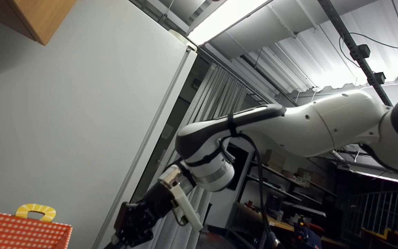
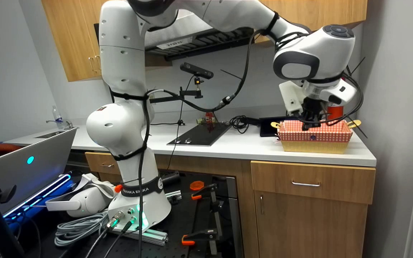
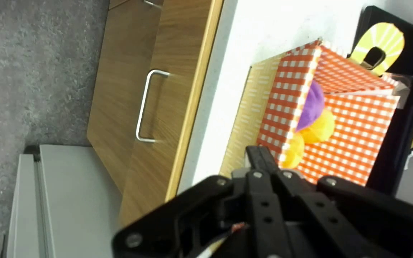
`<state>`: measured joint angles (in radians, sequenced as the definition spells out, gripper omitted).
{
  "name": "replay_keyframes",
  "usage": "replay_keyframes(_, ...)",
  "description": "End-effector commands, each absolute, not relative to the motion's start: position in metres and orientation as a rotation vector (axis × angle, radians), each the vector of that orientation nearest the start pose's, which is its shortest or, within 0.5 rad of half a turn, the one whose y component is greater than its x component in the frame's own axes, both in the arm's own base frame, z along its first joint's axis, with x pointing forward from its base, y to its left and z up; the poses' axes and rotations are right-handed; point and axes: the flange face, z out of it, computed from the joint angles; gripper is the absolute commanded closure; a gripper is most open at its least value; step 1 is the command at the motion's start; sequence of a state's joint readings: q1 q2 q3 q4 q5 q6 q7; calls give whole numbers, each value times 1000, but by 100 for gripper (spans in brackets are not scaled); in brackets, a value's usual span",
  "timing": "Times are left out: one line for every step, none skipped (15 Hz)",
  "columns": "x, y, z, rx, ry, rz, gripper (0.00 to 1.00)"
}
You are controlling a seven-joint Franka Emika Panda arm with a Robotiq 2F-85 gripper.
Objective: Close the open drawer
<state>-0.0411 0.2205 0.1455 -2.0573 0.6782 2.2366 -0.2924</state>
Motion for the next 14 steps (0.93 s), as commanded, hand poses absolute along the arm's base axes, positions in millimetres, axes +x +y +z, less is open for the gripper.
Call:
replay_keyframes(551, 74, 378, -2559, -122, -144, 100)
replay_keyframes(546, 73, 387, -2548, -161, -188, 100)
replay_keyframes(540, 74, 398, -2533, -200, -232, 100)
replay_keyframes(535, 74, 407, -2517, -235, -261, 100)
replay_keyframes(528, 74, 416, -2501, -266, -289, 100)
replay_keyframes(522, 73, 423, -2488, -290, -313, 100)
replay_keyframes(516, 72, 430, -2478, -314, -335, 100)
replay_keyframes(510, 71, 435, -2470, -335, -355, 100)
replay_keyframes(507, 69, 441, -2464, -353, -371, 100)
replay_keyframes(504, 66, 446, -2460, -368, -384, 100)
replay_keyframes(500, 63, 450, -2457, -381, -392, 100)
replay_keyframes(497, 61, 454, -2454, -391, -395, 100)
replay_keyframes(494, 58, 458, -2449, -400, -397, 100)
replay_keyframes(494, 52, 464, -2444, -407, -397, 100)
